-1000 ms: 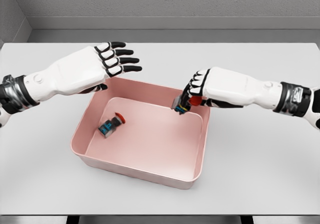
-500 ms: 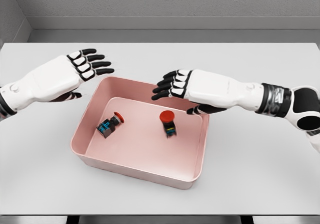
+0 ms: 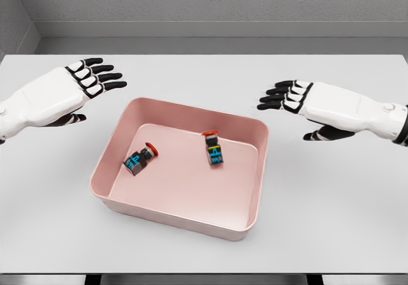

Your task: Put the industrial switch in the basket with both arms

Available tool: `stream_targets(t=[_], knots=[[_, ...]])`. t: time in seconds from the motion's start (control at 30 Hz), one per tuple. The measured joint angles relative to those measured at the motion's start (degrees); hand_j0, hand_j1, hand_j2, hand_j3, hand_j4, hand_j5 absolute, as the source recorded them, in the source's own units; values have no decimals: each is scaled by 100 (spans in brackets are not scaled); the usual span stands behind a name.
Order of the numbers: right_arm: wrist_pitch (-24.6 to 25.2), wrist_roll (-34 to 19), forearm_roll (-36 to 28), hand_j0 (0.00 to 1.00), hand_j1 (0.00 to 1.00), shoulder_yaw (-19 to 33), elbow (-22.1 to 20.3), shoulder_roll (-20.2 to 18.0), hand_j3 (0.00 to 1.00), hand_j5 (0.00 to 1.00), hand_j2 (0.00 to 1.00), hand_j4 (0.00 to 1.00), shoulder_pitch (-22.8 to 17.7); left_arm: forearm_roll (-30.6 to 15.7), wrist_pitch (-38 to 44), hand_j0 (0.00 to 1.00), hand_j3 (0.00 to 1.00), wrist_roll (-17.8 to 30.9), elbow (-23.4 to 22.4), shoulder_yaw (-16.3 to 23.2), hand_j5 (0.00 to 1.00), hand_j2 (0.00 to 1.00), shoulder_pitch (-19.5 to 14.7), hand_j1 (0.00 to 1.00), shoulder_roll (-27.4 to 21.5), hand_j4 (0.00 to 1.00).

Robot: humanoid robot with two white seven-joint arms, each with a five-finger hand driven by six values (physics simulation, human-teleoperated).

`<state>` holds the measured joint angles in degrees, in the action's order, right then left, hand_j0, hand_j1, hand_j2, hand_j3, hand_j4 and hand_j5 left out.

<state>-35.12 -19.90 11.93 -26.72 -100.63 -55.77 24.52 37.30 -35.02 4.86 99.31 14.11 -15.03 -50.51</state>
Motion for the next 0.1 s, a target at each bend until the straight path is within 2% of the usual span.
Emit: stream_targets(t=[0.1], knots=[[1,0,-13,100,100,140,6,-91,100,100,100,100,-26,10,0,100,100,1,19,-2,100,100,-9,100,1,100]])
